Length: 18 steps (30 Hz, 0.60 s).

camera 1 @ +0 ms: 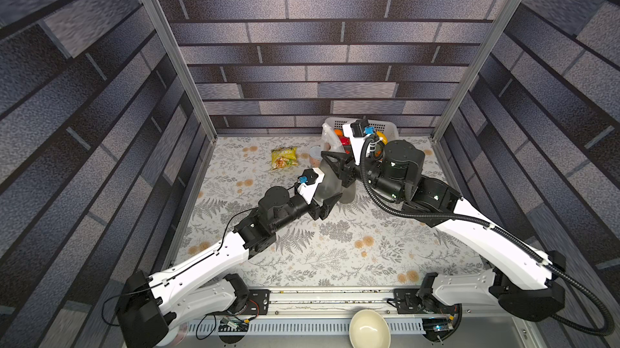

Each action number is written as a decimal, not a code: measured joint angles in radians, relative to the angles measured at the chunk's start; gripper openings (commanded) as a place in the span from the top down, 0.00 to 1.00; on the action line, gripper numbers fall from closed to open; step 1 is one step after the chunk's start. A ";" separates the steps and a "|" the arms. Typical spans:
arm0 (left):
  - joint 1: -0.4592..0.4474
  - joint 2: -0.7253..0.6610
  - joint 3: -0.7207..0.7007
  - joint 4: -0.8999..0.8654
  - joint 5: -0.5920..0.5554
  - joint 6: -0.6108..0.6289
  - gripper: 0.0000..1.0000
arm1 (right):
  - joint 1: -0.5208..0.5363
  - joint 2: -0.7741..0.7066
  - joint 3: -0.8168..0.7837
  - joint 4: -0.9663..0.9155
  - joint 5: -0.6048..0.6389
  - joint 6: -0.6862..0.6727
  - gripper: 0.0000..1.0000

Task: Attach spray nozzles to spray bottles
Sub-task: Place the spray bottle at the center of the board.

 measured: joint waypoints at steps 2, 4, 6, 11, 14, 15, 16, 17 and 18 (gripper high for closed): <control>0.000 0.000 0.000 0.000 0.000 0.000 0.18 | 0.000 0.002 0.000 0.001 -0.002 0.000 0.90; 0.001 0.000 -0.001 0.001 -0.002 0.002 0.01 | 0.000 0.002 0.000 0.003 -0.005 0.000 0.91; 0.003 -0.003 -0.002 0.024 -0.003 -0.003 0.00 | 0.003 0.003 -0.009 0.003 -0.018 0.008 0.92; 0.008 -0.068 -0.028 0.030 -0.016 -0.007 0.00 | 0.018 0.008 -0.041 0.015 -0.021 0.018 0.93; 0.007 -0.135 -0.062 0.007 -0.034 -0.018 0.00 | 0.024 0.020 -0.043 0.057 0.006 0.009 0.93; 0.007 -0.157 -0.072 -0.005 -0.040 -0.025 0.00 | 0.024 0.026 -0.043 0.076 0.020 0.002 0.93; 0.007 -0.187 -0.087 -0.020 -0.053 -0.031 0.00 | 0.024 0.037 -0.043 0.105 0.039 -0.010 0.93; 0.007 -0.217 -0.103 -0.035 -0.068 -0.036 0.00 | 0.024 0.051 -0.042 0.129 0.055 -0.020 0.93; 0.007 -0.245 -0.117 -0.053 -0.085 -0.044 0.00 | 0.024 0.068 -0.042 0.152 0.071 -0.033 0.92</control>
